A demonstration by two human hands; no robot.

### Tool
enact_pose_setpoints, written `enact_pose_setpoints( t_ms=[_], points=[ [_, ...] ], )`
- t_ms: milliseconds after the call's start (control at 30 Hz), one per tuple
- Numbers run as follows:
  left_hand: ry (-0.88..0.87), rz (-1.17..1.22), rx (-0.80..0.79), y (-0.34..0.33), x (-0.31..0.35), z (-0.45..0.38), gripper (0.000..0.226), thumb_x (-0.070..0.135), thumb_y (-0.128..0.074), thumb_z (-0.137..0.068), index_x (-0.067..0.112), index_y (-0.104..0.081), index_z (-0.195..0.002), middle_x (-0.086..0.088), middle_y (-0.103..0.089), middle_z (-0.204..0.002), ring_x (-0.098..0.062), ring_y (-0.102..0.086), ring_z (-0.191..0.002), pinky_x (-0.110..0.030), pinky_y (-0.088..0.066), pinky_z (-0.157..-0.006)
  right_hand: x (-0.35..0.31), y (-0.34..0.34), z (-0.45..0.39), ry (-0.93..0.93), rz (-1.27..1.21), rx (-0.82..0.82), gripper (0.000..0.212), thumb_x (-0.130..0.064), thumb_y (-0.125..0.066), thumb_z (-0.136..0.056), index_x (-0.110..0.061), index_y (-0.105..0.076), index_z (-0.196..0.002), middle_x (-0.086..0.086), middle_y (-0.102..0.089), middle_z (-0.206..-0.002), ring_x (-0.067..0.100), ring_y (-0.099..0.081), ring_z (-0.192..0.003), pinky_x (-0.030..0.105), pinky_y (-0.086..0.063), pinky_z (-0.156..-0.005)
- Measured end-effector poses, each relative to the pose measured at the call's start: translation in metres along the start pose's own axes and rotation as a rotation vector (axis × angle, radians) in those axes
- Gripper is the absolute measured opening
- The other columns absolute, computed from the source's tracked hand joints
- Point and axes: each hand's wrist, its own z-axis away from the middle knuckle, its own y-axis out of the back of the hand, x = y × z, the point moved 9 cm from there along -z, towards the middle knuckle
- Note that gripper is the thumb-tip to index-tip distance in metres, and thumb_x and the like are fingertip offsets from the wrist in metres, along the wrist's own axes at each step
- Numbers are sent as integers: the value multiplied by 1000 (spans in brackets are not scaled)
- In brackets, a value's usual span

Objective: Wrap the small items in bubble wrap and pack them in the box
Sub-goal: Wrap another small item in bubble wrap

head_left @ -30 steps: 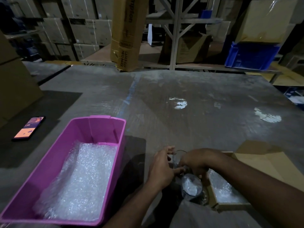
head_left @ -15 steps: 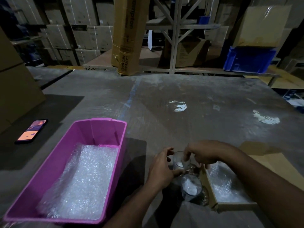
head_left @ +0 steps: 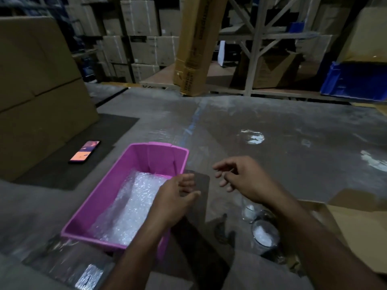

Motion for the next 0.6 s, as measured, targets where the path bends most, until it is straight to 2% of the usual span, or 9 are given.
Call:
enact_pose_setpoints(
  t_ms=[67, 100, 200, 267, 367, 433, 533, 600],
  points=[
    [48, -15, 94, 36, -15, 11, 37, 13, -82, -83, 18, -70, -117, 7, -75, -100, -1, -71, -85, -23, -57, -81, -6, -36, -7, 25, -36, -13, 22, -1, -61, -96, -19, -72, -102, 0, -72, -80, 16, -68, -69, 42, -60, -73],
    [72, -22, 135, 52, -23, 17, 34, 16, -82, -84, 19, -70, -116, 7, -76, -100, -1, -71, -86, -21, -57, -78, -10, -54, -11, 47, -1, -15, 19, -7, -65, -94, -22, -74, -101, -4, -73, -79, 13, -68, -71, 42, -60, -77],
    [134, -48, 243, 92, -44, 35, 29, 19, -79, -87, 18, -70, -115, 5, -75, -101, -5, -72, -91, -18, -55, -74, -35, -97, -15, 183, 218, 22, 19, -18, -68, -91, -24, -77, -107, -9, -77, -99, 6, -70, -91, 27, -53, -89],
    [166, -94, 301, 112, -54, 47, 29, 19, -77, -89, 19, -70, -117, 4, -75, -101, -9, -72, -94, -26, -58, -80, -55, -131, -12, 288, 307, -35, 22, -16, -65, -90, -21, -77, -109, -6, -76, -108, 10, -69, -100, 23, -50, -91],
    [220, -108, 386, 135, -65, 65, 27, 20, -75, -91, 20, -71, -118, 6, -75, -100, -10, -72, -93, -40, -61, -86, -71, -187, -8, 401, 557, -207, 22, -21, -66, -91, -15, -74, -111, 3, -73, -111, 23, -66, -105, 33, -51, -88],
    [245, -89, 432, 145, -70, 74, 25, 17, -74, -92, 17, -71, -117, 5, -76, -98, -12, -72, -91, -43, -61, -87, -71, -219, -4, 422, 780, -383, 26, -29, -70, -91, -9, -69, -108, 7, -70, -106, 27, -63, -99, 35, -49, -80],
    [247, -57, 464, 155, -69, 81, 22, 12, -73, -92, 15, -71, -115, 1, -76, -97, -15, -73, -87, -43, -61, -86, -59, -253, 4, 356, 1057, -662, 23, -30, -74, -88, -12, -59, -84, -1, -56, -79, 19, -54, -74, 32, -42, -69],
    [239, -45, 462, 157, -66, 82, 22, 10, -72, -93, 13, -69, -115, -1, -75, -98, -15, -71, -86, -36, -61, -81, -54, -265, 6, 327, 1199, -752, 15, -23, -72, -89, -16, -59, -85, -4, -53, -77, 14, -50, -67, 31, -41, -71]
  ],
)
